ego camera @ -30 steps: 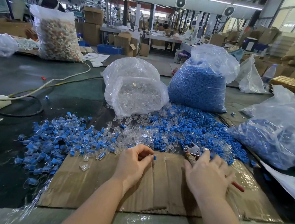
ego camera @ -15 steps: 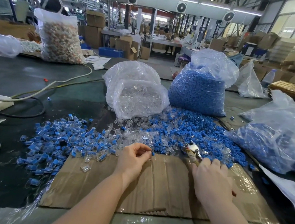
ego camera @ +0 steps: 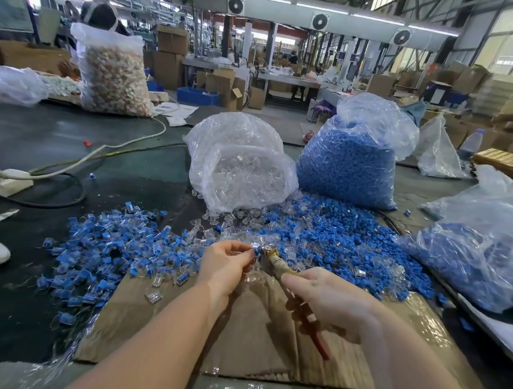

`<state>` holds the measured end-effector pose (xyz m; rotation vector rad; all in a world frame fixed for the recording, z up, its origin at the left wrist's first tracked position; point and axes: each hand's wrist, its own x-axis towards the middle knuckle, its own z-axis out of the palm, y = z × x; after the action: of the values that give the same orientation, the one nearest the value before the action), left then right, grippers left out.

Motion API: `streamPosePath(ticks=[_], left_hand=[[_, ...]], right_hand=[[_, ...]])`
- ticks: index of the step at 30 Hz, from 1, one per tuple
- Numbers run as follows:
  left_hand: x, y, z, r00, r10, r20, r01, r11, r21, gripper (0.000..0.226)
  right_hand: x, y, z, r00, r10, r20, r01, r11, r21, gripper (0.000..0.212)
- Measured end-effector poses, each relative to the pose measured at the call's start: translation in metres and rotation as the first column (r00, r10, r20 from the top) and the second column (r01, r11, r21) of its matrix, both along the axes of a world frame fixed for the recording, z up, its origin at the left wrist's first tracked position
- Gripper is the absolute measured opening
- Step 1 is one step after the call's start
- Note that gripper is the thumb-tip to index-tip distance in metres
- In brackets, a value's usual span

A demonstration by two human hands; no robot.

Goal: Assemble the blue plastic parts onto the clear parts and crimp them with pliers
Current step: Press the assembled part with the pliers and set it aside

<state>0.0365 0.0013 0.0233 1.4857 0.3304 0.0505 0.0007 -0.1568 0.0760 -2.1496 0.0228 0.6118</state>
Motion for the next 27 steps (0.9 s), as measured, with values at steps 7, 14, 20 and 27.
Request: streamPosePath(ticks=[7,14,20,27], left_hand=[[0.0,0.004,0.006,0.999,0.032,-0.012,-0.032,0.999,0.029,0.008],[-0.001,0.005,0.011,0.999,0.045,-0.022,-0.044,0.999,0.028,0.01],[-0.002,0.003,0.012,0.999,0.019,-0.038,-0.016,0.997,0.078,0.008],[-0.004,-0.003,0.016,0.999,0.031,0.009,-0.031,0.998,0.046,0.012]], right_hand=[[0.007,0.002,-0.003,0.993,0.065,-0.099,-0.063,0.998,0.031,0.026],[0.007,0.0,0.001,0.995,0.077,-0.069,-0.078,0.997,-0.009,0.03],[0.003,0.001,0.003,0.993,0.098,-0.062,-0.1,0.994,-0.046,0.034],[-0.003,0.003,0.006,0.993,0.11,0.04,-0.105,0.989,-0.101,0.009]])
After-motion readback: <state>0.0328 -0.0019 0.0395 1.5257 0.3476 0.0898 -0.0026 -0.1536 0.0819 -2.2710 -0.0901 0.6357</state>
